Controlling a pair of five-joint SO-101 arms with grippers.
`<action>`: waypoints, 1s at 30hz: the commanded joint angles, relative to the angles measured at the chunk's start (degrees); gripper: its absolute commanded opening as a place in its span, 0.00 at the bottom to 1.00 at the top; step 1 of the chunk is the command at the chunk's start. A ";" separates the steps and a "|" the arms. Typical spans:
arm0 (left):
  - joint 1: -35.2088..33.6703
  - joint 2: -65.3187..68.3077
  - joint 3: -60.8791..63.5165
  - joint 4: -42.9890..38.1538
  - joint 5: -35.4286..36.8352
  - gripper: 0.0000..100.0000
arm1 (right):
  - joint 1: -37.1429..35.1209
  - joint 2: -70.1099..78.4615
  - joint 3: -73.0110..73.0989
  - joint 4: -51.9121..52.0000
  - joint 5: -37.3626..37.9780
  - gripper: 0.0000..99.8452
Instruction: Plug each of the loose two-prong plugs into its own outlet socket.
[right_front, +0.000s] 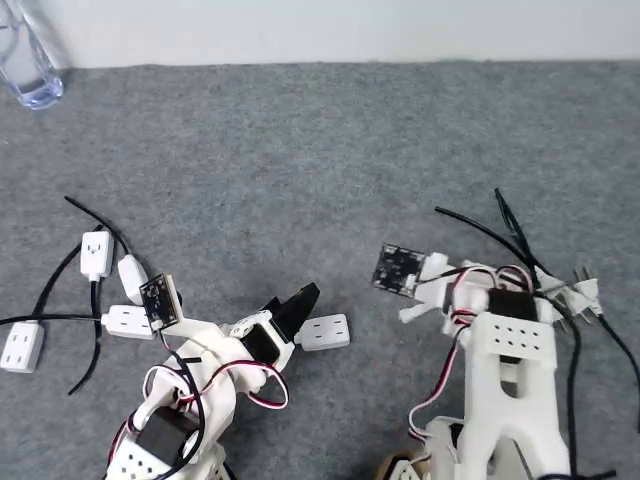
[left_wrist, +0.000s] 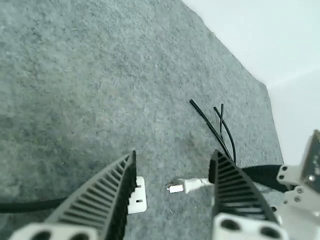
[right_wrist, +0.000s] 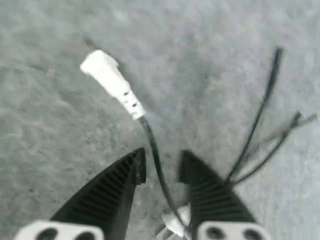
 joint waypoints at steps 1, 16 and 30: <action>0.00 -0.35 -0.22 -0.18 -0.53 0.23 | 0.57 -1.80 -0.79 -1.63 0.70 0.20; 0.00 -0.35 0.84 -0.18 -0.53 0.23 | -15.16 8.22 -9.85 2.59 -4.48 0.20; 0.00 -0.35 0.92 -0.18 -2.55 0.23 | -10.86 42.77 -38.95 14.81 9.05 0.20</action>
